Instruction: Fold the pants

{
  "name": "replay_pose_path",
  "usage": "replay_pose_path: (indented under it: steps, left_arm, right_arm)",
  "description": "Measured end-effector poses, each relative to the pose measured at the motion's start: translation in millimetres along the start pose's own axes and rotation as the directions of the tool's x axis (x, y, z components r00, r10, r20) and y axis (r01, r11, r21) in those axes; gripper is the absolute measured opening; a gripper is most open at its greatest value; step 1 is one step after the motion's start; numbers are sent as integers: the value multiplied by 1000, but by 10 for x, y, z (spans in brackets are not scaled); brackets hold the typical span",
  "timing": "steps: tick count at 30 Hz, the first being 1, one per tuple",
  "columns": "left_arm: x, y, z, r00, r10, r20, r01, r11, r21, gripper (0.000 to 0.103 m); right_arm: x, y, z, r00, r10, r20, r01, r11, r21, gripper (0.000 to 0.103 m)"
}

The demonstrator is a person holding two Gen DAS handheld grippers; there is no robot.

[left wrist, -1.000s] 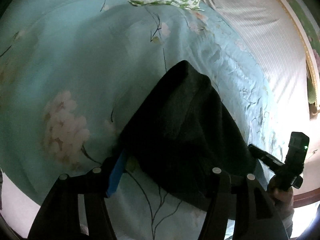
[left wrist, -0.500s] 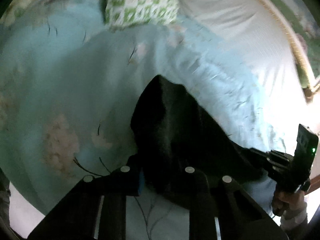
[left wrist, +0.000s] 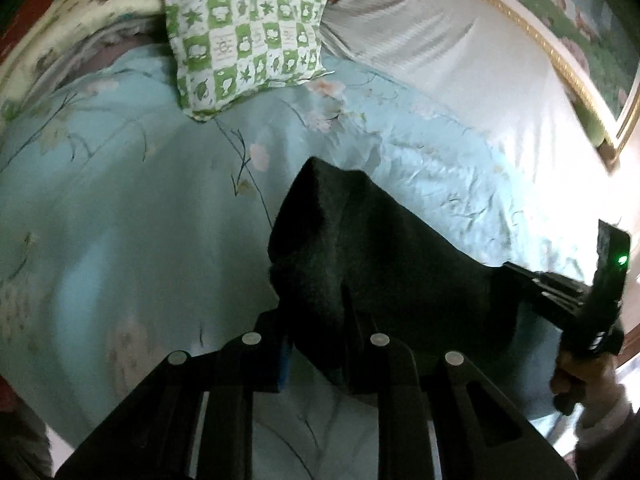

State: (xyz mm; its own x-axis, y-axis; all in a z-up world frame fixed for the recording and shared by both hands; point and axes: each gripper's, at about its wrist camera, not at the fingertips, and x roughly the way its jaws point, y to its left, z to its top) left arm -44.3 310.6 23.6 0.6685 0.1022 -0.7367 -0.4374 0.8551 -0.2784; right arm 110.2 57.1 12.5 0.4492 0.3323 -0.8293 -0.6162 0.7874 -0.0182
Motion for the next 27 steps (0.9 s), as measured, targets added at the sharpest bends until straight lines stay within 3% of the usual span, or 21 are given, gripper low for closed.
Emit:
replay_pose_path:
  steps: [4,7,10,14,19,20,22,24,27]
  left_arm:
    - [290,-26,-5,996,87,-17,-86,994,68,22]
    - [393,-35,-67,989,145,-2,-144,982,121,32]
    - [429,35,-111,986,164,-6,-162,980,116,45]
    - [305,72,-65,985,174,-11,-173,981,91,49]
    - [-111,42,-18,977,202,62,-206,976,73,57]
    - [-198,46,-8,977,199,74,-203,977,62,61]
    - [-343,33,13,979,183,92,-188,981,42,62]
    - [-407,-26,25,985,150,87,-154,987,45,62]
    - [-401,-201,36,992,102,69,-107,991,78,62]
  right_arm:
    - [164,-11,-49,999,-47,-6,47,999,-8,8]
    - [236,-30,-70,998,-60,-10,60,998,-4,8]
    - [328,-41,-104,998,-64,-26,64,998,3,8]
    - [318,-92,-109,998,-53,-21,54,998,39,11]
    - [-53,-219,-110,999,-42,30,38,993,116,16]
    - [-155,-249,-124,998,-37,49,30,991,131,18]
    - [-373,-315,-172,996,-31,85,17,987,159,36]
    - [-622,-378,-274,991,-32,126,9,983,183,47]
    - [-929,-481,-463,987,-48,155,13,976,217,48]
